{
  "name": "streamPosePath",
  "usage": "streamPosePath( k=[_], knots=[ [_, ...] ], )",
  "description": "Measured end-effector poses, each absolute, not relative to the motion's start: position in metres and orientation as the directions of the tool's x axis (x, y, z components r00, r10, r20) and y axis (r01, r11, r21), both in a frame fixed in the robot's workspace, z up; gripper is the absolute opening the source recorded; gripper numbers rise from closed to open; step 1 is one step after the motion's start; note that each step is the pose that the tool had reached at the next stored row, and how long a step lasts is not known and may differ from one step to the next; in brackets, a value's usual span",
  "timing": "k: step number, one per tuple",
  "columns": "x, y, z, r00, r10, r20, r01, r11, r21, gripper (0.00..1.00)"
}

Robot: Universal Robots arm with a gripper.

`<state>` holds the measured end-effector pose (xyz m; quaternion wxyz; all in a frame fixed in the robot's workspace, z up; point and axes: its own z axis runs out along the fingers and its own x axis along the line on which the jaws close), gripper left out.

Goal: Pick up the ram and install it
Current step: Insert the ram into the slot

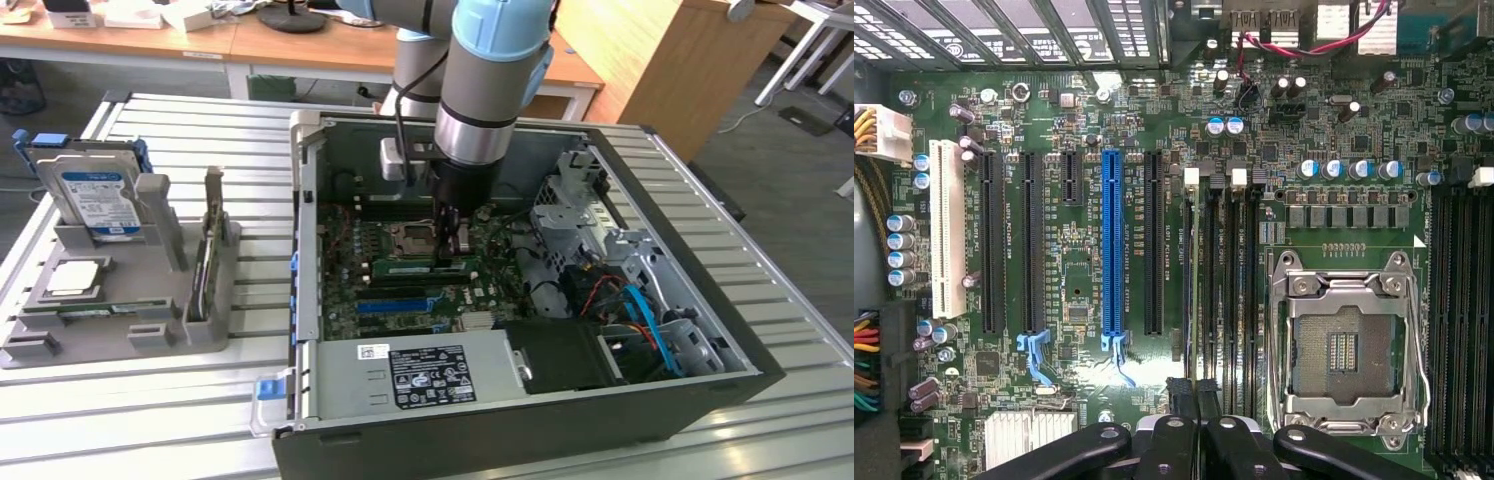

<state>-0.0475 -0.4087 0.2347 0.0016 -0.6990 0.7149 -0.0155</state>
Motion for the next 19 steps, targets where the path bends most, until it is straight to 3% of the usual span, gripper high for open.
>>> streamPosePath(
  k=[19],
  knots=[
    [-0.0475,-0.4080,0.2314,-0.023,-1.000,0.020,-0.999,0.023,-0.025,0.12]
  ],
)
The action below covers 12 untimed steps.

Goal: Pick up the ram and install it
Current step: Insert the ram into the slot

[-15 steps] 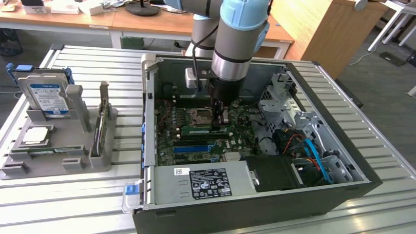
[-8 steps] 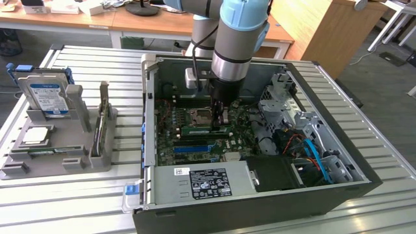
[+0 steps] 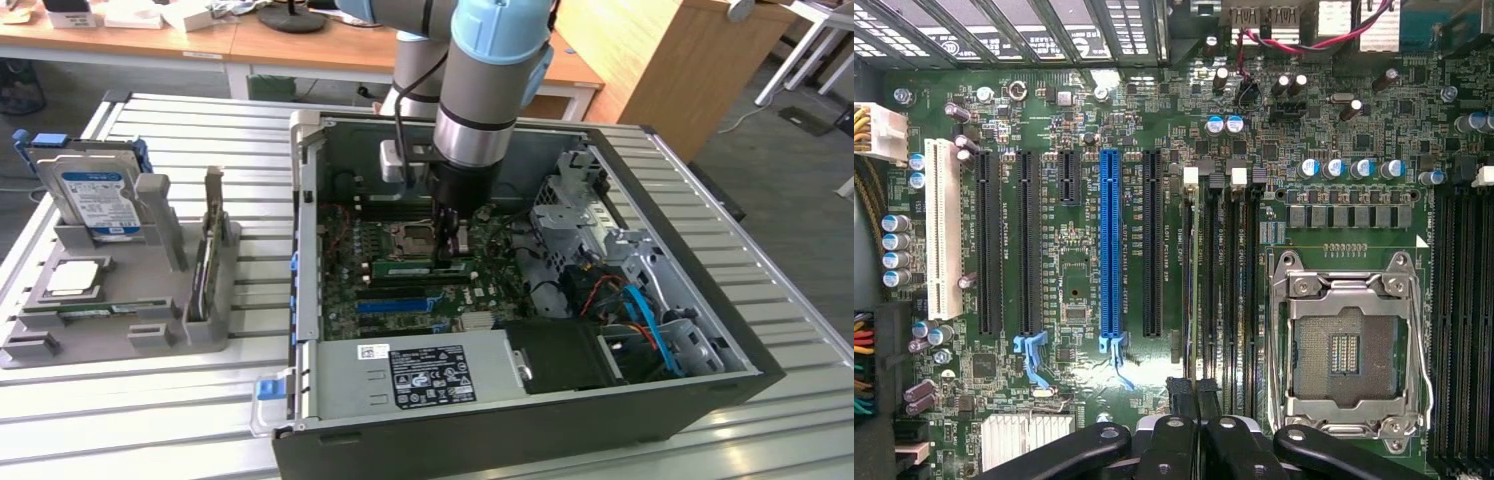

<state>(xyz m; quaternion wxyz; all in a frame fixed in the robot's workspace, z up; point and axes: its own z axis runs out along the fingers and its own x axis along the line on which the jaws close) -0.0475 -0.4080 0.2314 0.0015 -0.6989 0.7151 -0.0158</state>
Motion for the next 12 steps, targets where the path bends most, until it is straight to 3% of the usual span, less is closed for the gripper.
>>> streamPosePath(
  k=[12],
  knots=[
    [-0.0475,-0.4067,0.2309,-0.023,-1.000,0.020,-0.999,0.023,-0.025,0.12]
  ],
)
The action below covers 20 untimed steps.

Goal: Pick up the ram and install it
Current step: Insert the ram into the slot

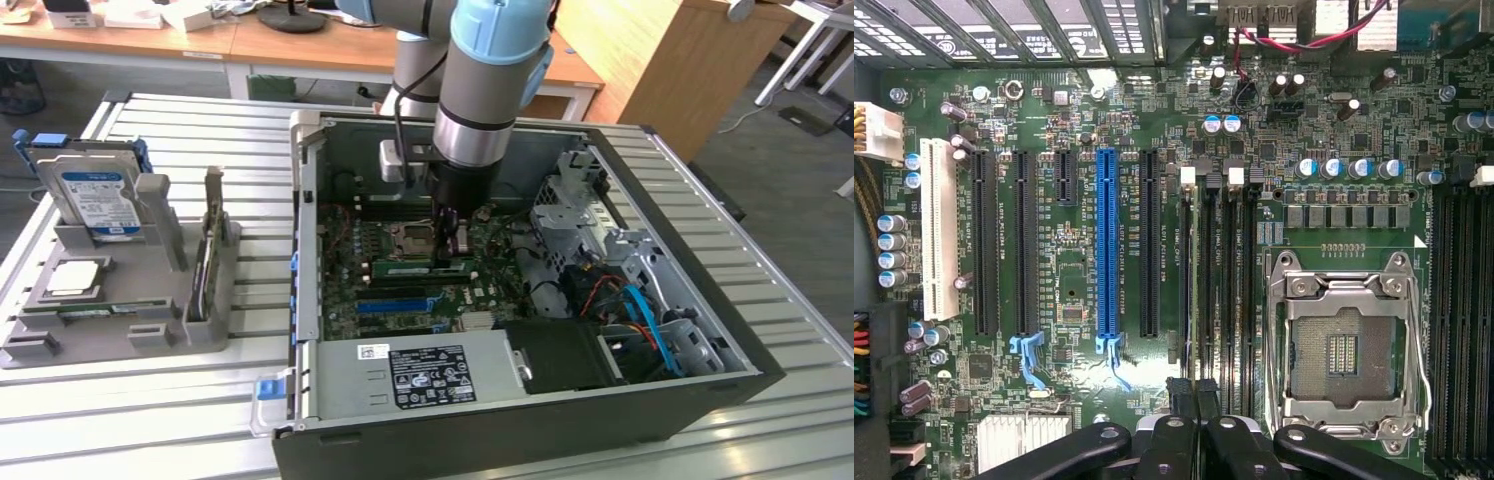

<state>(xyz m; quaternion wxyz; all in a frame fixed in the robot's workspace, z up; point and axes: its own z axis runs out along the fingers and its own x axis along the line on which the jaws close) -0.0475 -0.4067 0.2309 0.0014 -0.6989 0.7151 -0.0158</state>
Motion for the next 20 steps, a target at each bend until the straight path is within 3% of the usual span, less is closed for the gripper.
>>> streamPosePath(
  k=[20],
  knots=[
    [-0.0475,-0.4066,0.2336,-0.010,-1.000,0.020,-1.000,0.010,-0.025,0.12]
  ],
)
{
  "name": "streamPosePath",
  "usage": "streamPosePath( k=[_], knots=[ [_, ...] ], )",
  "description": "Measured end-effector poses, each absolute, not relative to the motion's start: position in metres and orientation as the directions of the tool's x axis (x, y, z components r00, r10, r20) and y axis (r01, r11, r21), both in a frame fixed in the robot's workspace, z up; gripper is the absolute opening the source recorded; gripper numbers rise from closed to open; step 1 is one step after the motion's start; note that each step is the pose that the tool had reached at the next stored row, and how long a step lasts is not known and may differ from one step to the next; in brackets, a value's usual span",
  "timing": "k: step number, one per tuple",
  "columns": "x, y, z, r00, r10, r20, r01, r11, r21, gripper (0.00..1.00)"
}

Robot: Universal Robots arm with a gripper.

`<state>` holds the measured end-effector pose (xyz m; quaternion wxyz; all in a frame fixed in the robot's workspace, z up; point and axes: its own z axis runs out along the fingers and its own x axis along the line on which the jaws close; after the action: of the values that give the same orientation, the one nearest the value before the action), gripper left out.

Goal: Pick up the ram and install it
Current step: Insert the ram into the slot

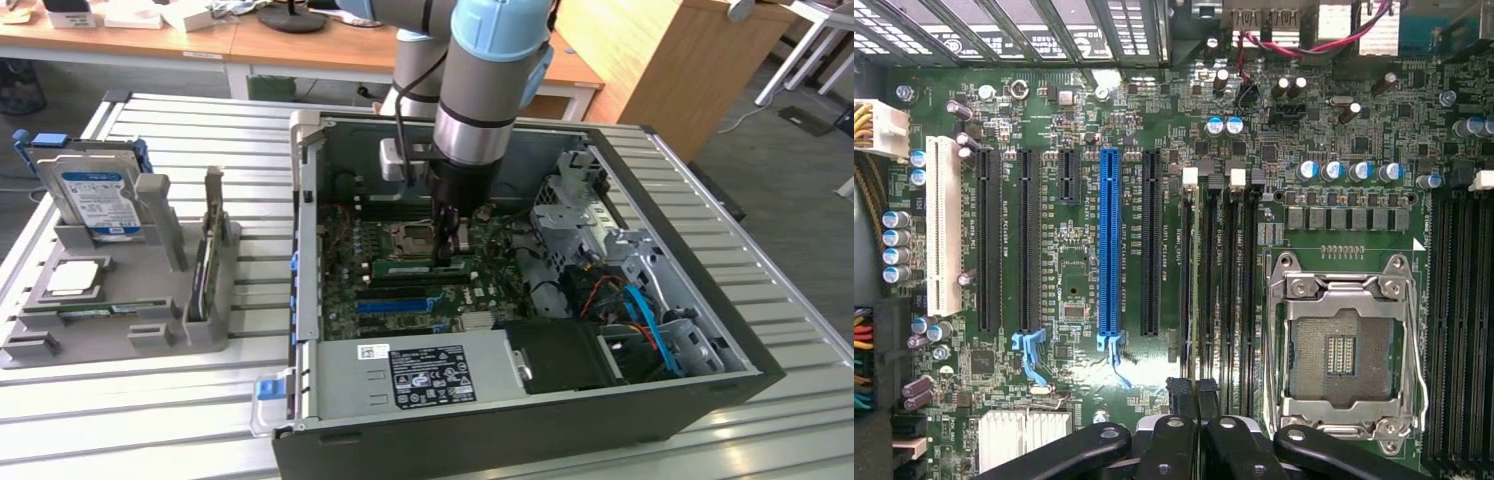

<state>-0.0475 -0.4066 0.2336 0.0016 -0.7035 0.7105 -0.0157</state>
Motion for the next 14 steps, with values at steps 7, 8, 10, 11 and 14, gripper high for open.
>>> streamPosePath(
  k=[7,8,10,11,14],
  knots=[
    [-0.0475,-0.4072,0.2337,0.001,-1.000,0.020,-1.000,-0.001,-0.024,0.12],
    [-0.0475,-0.4074,0.2336,0.006,-1.000,0.020,-1.000,-0.006,-0.024,0.12],
    [-0.0475,-0.4074,0.2336,0.009,-1.000,0.020,-1.000,-0.009,-0.024,0.12],
    [-0.0475,-0.4074,0.2336,0.009,-1.000,0.020,-1.000,-0.009,-0.025,0.12],
    [-0.0475,-0.4075,0.2324,0.009,-1.000,0.020,-1.000,-0.009,-0.024,0.12]
  ],
)
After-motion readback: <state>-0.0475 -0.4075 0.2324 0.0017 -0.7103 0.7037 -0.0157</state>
